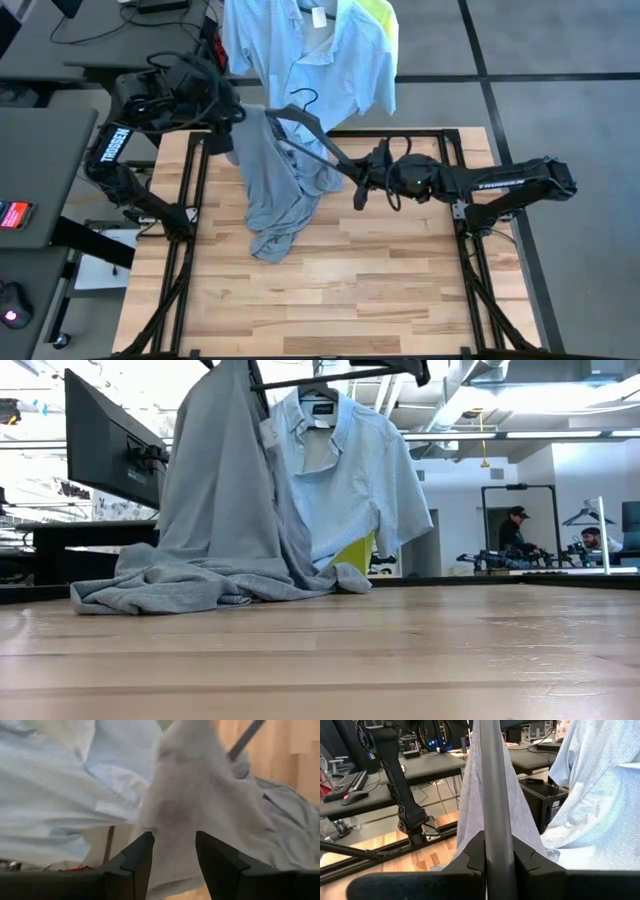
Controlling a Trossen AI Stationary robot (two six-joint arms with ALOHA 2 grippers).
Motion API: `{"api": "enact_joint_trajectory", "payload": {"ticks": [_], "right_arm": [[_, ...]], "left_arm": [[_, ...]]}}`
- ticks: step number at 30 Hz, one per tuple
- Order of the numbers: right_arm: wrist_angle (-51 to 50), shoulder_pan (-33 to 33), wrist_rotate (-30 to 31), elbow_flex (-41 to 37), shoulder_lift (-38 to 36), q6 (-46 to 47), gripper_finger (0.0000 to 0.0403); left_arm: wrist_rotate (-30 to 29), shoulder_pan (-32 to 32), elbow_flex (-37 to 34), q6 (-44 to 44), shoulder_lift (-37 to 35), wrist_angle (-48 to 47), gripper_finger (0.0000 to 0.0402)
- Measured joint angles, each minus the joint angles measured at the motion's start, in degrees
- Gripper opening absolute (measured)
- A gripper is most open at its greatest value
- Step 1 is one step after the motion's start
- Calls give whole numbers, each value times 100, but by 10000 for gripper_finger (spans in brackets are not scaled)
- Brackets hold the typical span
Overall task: Hang clothes
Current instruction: Hang the gray shirt on the rack
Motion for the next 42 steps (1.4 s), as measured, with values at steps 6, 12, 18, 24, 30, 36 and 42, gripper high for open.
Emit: {"api": "enact_joint_trajectory", "payload": {"ticks": [6,12,18,24,30,36,42], "right_arm": [[5,-2,-9,0,-6,-36,24],[3,-4,-28,0,-7,-49,24],[-5,-4,-65,2,-7,-44,24],[-34,2,-164,2,-6,-65,24],[-18,3,-176,2,-4,-84,24],[59,13,-357,2,-4,-212,24],[79,7,-510,2,-4,-214,24]], "left_arm": [[-44,1,-4,122,182,59,134],[-317,-41,-2,233,231,209,134],[-423,-166,-2,316,218,485,134],[-1226,-359,2,483,220,638,134],[-941,-362,2,574,248,523,134],[-306,-360,2,587,321,510,134],[256,-514,2,493,321,830,134]]}}
